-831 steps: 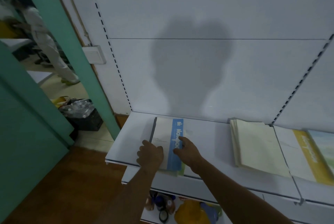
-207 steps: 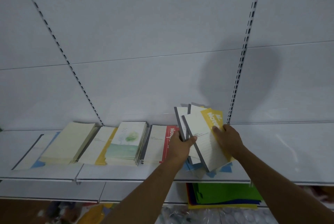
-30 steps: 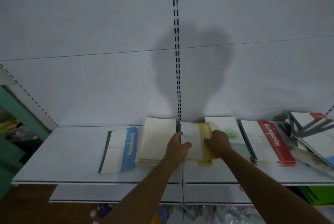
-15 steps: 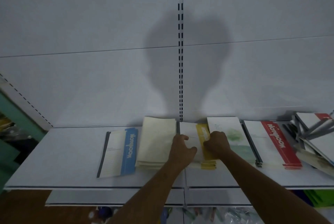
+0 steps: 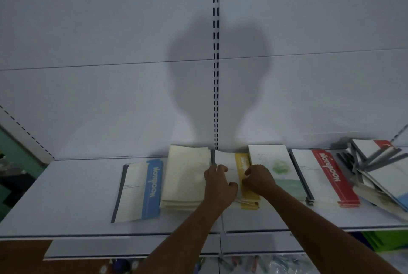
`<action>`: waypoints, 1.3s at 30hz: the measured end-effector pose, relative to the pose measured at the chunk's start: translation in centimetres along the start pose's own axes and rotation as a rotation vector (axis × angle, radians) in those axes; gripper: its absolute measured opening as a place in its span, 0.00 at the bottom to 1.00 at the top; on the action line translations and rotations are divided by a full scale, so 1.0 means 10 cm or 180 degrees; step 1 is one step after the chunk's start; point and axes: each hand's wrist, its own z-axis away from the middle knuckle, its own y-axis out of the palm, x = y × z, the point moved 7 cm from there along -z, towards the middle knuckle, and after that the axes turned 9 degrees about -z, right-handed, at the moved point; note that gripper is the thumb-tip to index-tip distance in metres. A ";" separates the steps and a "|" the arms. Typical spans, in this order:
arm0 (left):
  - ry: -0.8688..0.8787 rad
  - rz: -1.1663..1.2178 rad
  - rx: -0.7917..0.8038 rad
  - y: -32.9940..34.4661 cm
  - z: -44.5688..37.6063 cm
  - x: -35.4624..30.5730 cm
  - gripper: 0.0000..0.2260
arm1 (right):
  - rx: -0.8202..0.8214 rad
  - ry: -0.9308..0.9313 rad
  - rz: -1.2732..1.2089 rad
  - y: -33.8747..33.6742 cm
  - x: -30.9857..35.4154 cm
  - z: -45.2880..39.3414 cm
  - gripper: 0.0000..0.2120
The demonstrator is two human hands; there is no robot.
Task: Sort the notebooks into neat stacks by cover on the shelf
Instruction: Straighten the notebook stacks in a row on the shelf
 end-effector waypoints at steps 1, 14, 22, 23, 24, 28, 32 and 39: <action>0.0055 -0.0022 0.0052 0.01 0.01 -0.01 0.19 | 0.0066 -0.0025 0.0070 0.01 0.00 0.01 0.14; 0.0450 -0.0558 0.0648 0.10 0.08 0.00 0.26 | 0.0760 -0.0758 0.1423 0.26 0.11 0.29 0.42; 0.0579 -0.0802 0.1089 0.20 0.15 0.07 0.24 | 0.0180 -0.1363 0.2327 0.46 0.09 0.35 0.30; 0.0609 -0.0943 0.1123 0.22 0.16 0.07 0.25 | 0.0180 -0.1350 0.2351 0.45 0.09 0.35 0.30; 0.0658 -0.1118 0.1165 0.26 0.17 0.07 0.26 | 0.0170 -0.1351 0.2390 0.44 0.09 0.35 0.29; 0.0826 -0.1613 0.1126 0.33 0.21 0.11 0.29 | 0.0137 -0.1280 0.2342 0.44 0.08 0.35 0.27; 0.1008 -0.1810 0.0851 0.31 0.21 0.14 0.26 | 0.0129 -0.1174 0.2283 0.47 0.08 0.34 0.25; 0.0964 -0.1781 0.0724 0.34 0.16 0.15 0.22 | 0.0064 -0.1103 0.2241 0.49 0.13 0.39 0.14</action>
